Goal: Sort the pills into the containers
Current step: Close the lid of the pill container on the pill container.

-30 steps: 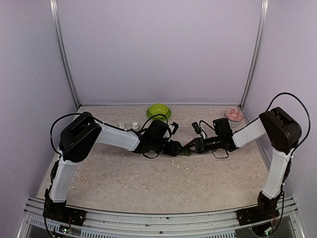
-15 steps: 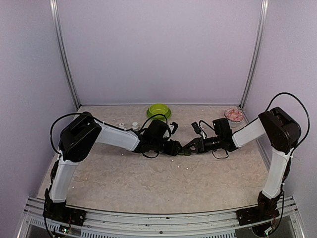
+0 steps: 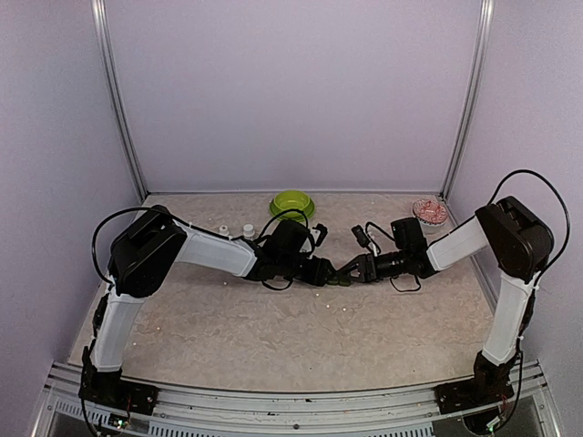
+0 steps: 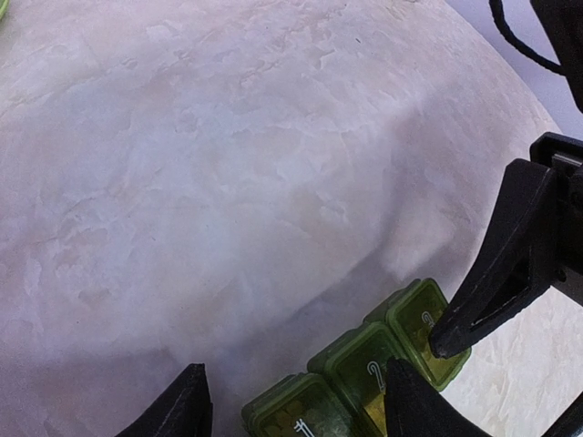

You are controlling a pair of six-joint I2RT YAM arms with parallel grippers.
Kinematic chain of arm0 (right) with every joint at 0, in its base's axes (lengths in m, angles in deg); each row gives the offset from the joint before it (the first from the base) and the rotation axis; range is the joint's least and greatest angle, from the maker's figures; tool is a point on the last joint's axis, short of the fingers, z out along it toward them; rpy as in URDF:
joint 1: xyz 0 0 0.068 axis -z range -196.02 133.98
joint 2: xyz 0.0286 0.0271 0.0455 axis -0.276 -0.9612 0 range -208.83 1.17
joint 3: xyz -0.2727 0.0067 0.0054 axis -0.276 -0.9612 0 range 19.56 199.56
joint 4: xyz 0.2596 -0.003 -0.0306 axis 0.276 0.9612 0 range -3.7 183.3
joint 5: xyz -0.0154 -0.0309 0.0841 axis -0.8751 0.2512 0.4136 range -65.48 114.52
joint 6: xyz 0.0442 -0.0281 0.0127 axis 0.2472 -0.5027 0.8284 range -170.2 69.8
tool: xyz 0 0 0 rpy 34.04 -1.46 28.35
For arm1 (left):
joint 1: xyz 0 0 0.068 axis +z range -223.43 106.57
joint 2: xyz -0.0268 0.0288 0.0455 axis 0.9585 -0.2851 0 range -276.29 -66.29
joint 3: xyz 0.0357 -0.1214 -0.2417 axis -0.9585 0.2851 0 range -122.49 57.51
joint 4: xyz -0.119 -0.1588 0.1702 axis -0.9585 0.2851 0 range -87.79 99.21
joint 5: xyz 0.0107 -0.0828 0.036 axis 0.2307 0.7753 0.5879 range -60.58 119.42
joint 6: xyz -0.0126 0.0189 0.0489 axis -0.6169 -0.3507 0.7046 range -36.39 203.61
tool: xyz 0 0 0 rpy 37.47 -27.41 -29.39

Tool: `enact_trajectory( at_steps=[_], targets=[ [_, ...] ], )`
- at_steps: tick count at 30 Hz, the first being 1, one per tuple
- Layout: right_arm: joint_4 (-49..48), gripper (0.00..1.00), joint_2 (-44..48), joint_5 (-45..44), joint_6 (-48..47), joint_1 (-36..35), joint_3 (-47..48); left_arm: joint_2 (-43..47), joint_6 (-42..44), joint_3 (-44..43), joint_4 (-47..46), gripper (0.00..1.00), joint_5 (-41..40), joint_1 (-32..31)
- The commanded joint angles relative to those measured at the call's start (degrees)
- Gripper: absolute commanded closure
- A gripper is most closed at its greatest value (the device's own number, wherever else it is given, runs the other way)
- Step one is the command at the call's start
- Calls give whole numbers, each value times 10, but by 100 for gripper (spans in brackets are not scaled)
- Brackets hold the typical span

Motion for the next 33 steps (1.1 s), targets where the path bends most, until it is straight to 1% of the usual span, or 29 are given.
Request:
enact_trajectory(
  at_steps=[1, 9, 14, 20, 27, 33],
  targets=[
    [80, 46, -16, -14, -9, -8, -17, -29, 10, 9, 83, 38, -22, 6],
    [92, 41, 41, -19, -14, -7, 5, -9, 6, 16, 71, 37, -21, 7],
    [121, 37, 65, -38, -16, -7, 39, 14, -1, 18, 69, 34, -26, 7],
    [153, 31, 102, -70, -26, -6, 46, 39, -11, 36, 60, 31, -7, 2],
    [184, 16, 172, -122, -42, -6, 28, 73, -18, 60, 39, 23, 2, -1],
    [206, 4, 230, -172, -51, -6, 4, 117, -15, 71, 31, 13, -2, 0]
  ],
)
